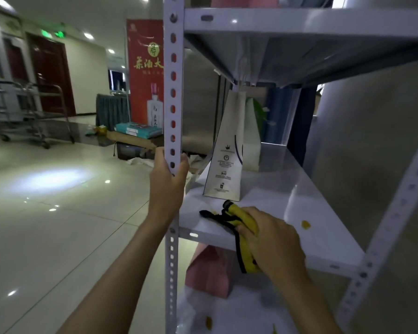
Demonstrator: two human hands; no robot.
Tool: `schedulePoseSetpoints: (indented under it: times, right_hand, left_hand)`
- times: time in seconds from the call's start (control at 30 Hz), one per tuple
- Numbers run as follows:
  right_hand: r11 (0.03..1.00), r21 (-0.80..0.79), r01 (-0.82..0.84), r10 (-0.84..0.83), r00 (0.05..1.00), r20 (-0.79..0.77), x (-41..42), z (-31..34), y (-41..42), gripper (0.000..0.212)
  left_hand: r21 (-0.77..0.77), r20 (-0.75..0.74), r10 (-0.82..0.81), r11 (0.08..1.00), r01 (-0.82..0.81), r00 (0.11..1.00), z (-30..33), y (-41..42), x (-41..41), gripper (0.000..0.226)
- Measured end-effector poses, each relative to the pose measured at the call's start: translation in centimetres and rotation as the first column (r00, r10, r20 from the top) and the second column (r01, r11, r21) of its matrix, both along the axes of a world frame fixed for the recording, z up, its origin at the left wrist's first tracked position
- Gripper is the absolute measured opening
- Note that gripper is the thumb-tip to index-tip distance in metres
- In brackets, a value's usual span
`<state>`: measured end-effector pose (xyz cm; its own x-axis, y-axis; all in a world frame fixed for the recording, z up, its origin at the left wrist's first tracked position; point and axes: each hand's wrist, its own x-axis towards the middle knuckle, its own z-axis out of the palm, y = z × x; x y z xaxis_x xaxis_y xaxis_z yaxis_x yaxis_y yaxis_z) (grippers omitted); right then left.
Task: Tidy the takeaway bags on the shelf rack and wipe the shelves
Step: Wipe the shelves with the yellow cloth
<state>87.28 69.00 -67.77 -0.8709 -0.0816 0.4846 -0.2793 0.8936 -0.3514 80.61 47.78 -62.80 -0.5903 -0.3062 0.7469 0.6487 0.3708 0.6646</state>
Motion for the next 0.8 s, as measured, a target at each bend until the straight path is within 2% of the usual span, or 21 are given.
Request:
schedulePoseSetpoints:
  times: [0.1,0.27,0.37,0.5,0.8]
  right_hand:
    - [0.996,0.068,-0.058,0.06,0.998,-0.029,0.5,-0.5,-0.2,0.029]
    - [0.988,0.124,-0.087,0.083,0.996,0.037,-1.8,0.4,-3.5,0.019]
    - [0.992,0.096,-0.086,0.08,0.995,0.063,-4.3,1.2,-6.0,0.016]
    - [0.99,0.08,-0.117,0.108,0.988,0.11,-6.2,2.0,-7.2,0.023]
    - [0.984,0.132,-0.118,0.121,0.992,-0.017,-4.0,0.1,-6.1,0.019]
  left_hand:
    - [-0.007,0.039,-0.004,1.0,0.005,0.999,-0.1,-0.2,0.4,0.021]
    - [-0.013,0.066,-0.014,1.0,0.015,0.998,0.1,-0.2,0.7,0.026]
    - [-0.011,0.08,-0.033,0.999,0.034,0.996,0.1,-0.3,0.7,0.027]
    - [-0.022,0.099,-0.064,0.998,0.067,0.993,0.2,-0.7,0.7,0.029]
    - [0.014,0.064,-0.036,0.999,0.035,0.997,-0.1,-0.2,0.5,0.022]
